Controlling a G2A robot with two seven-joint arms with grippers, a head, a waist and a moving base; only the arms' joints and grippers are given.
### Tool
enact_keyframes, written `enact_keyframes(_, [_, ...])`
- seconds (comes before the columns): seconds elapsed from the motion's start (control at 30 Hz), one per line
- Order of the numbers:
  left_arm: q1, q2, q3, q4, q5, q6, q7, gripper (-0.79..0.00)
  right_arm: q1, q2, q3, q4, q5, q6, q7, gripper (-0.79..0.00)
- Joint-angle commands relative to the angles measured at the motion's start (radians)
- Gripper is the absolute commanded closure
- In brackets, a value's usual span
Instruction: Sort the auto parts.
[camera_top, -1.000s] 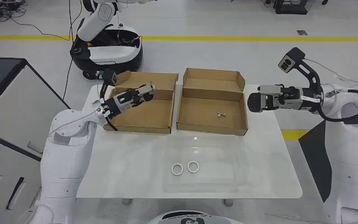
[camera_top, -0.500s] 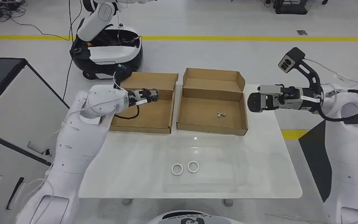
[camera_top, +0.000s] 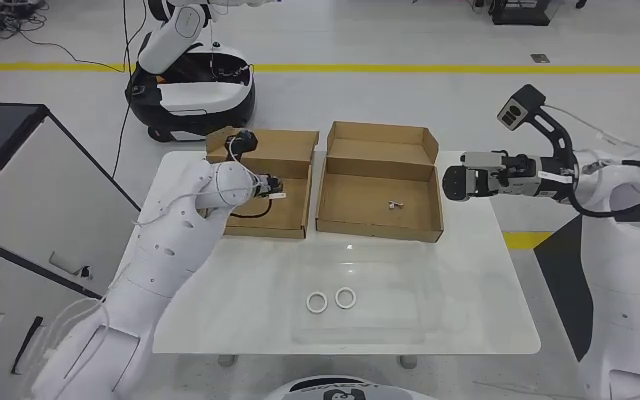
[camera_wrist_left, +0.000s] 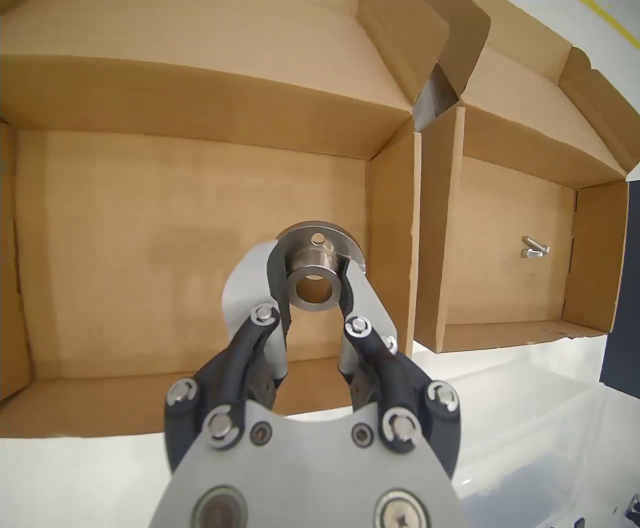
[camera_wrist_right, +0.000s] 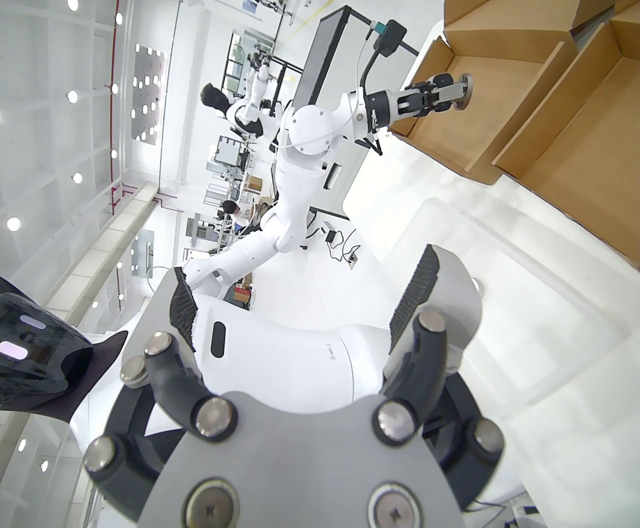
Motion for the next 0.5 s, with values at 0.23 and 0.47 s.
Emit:
enact_keyframes(0.23, [0.002,-0.001,0.001,0.0,-0.002,0.0,0.007,0.0,0.0,0.0,0.0,0.0,0.0,0.0,0.0,-0.785])
enact_keyframes(0.47, [-0.039,-0.029,0.096,0.061,0.048,0.035,0.001,0.0,0.0,0.0,0.0,0.0,0.0,0.0,0.0,-0.785])
